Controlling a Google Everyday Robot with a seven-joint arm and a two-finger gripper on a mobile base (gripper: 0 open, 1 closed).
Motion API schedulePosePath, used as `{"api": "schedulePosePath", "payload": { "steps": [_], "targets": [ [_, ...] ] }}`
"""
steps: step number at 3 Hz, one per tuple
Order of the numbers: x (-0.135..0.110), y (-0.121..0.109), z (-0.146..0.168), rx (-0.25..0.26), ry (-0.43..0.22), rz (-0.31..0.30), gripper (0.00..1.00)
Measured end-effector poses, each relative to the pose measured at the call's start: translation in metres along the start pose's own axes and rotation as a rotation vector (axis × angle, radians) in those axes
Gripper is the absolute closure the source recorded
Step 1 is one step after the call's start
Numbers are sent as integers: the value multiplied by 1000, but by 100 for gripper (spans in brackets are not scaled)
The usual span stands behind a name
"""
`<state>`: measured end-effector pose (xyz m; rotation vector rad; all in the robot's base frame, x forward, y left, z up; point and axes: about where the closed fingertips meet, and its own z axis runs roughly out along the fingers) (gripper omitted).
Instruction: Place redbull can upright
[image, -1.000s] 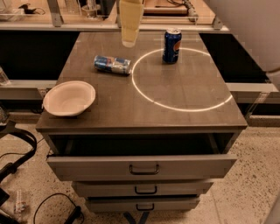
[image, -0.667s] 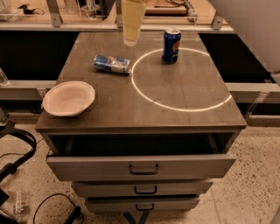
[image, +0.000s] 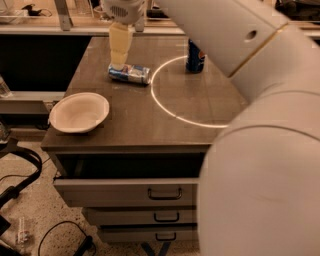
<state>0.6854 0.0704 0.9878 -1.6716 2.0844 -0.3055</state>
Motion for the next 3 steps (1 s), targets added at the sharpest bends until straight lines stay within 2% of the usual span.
{"api": "schedulePosePath", "payload": {
  "steps": [1, 2, 3],
  "targets": [
    [-22, 7, 43, -67, -33, 4, 0],
    [-29, 19, 87, -136, -11, 6, 0],
    [-26, 26, 114, -180, 28, 8, 0]
  ]
}}
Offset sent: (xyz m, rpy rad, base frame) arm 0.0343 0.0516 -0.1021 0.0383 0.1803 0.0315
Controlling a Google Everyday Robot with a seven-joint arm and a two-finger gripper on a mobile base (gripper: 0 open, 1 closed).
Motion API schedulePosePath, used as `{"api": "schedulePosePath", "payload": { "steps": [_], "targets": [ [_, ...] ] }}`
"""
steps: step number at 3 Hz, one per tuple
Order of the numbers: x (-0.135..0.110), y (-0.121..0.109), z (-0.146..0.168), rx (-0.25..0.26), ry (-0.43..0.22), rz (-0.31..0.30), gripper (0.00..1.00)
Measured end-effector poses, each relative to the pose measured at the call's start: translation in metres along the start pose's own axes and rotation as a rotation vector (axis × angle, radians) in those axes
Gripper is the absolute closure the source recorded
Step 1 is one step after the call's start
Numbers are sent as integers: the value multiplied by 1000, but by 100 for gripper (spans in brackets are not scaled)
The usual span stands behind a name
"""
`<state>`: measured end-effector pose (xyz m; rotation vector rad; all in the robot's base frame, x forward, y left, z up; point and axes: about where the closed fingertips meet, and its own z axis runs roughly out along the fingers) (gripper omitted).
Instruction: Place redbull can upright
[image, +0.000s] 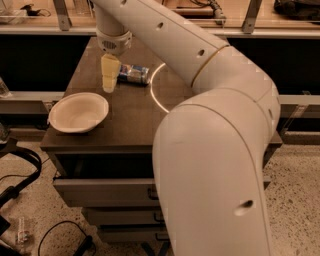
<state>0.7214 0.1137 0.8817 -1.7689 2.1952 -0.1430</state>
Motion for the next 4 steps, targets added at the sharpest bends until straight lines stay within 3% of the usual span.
{"api": "schedulePosePath", "payload": {
  "steps": [2, 3, 4],
  "targets": [
    [1, -7, 37, -44, 60, -3, 0],
    [6, -19, 48, -39, 92, 0, 17],
    [2, -23, 51, -30, 81, 1, 41]
  ]
}}
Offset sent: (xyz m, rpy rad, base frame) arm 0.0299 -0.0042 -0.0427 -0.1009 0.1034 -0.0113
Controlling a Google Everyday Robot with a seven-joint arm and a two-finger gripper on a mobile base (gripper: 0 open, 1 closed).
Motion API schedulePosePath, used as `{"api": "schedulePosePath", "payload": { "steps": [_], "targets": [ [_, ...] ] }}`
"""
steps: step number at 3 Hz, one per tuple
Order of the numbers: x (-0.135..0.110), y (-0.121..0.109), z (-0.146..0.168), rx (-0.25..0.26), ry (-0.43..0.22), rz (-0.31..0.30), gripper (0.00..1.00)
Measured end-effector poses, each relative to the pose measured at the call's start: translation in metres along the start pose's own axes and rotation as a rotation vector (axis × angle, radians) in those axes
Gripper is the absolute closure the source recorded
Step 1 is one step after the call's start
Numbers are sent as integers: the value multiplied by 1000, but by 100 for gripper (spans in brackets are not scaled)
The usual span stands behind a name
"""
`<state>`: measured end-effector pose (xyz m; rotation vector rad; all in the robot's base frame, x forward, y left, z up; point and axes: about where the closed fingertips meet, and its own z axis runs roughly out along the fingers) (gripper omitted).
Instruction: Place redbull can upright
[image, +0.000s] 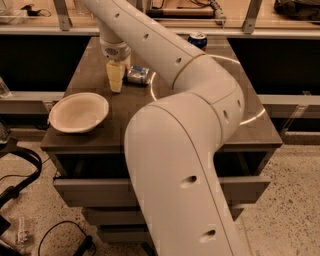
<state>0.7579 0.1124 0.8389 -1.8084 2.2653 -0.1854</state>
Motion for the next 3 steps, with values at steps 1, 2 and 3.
{"api": "schedulePosePath", "payload": {
  "steps": [1, 2, 3],
  "targets": [
    [-1, -1, -1, 1, -1, 0, 64],
    [-1, -1, -2, 0, -1, 0, 88],
    [-4, -3, 2, 7, -10, -1, 100]
  ]
}}
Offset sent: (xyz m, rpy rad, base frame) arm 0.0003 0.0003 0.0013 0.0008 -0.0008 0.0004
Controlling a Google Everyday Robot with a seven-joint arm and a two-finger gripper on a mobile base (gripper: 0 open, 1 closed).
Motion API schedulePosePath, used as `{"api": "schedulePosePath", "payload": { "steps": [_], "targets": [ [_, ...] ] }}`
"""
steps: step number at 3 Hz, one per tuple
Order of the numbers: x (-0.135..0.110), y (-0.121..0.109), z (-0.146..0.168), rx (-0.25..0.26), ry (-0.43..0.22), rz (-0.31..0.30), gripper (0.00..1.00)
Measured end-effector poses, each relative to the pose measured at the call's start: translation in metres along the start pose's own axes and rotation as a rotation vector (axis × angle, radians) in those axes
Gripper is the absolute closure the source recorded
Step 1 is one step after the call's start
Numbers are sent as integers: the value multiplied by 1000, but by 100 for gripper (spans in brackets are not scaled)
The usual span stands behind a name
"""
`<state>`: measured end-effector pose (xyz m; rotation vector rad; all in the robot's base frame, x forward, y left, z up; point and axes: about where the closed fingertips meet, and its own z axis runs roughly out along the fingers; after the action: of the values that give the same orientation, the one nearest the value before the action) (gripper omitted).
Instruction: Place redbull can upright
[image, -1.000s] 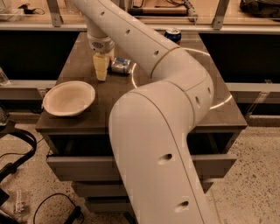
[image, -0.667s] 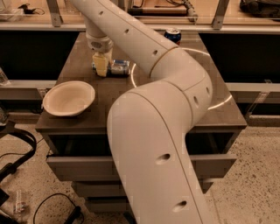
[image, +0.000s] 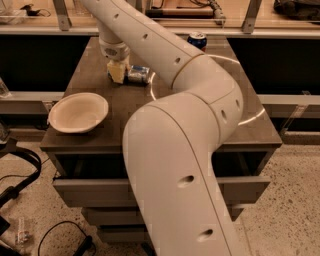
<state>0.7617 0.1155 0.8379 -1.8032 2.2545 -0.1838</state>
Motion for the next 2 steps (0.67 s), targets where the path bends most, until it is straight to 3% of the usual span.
{"api": "schedulePosePath", "payload": {
  "steps": [1, 2],
  "targets": [
    [0, 0, 0, 0, 0, 0, 100],
    [-1, -3, -28, -3, -51, -12, 100]
  ]
}}
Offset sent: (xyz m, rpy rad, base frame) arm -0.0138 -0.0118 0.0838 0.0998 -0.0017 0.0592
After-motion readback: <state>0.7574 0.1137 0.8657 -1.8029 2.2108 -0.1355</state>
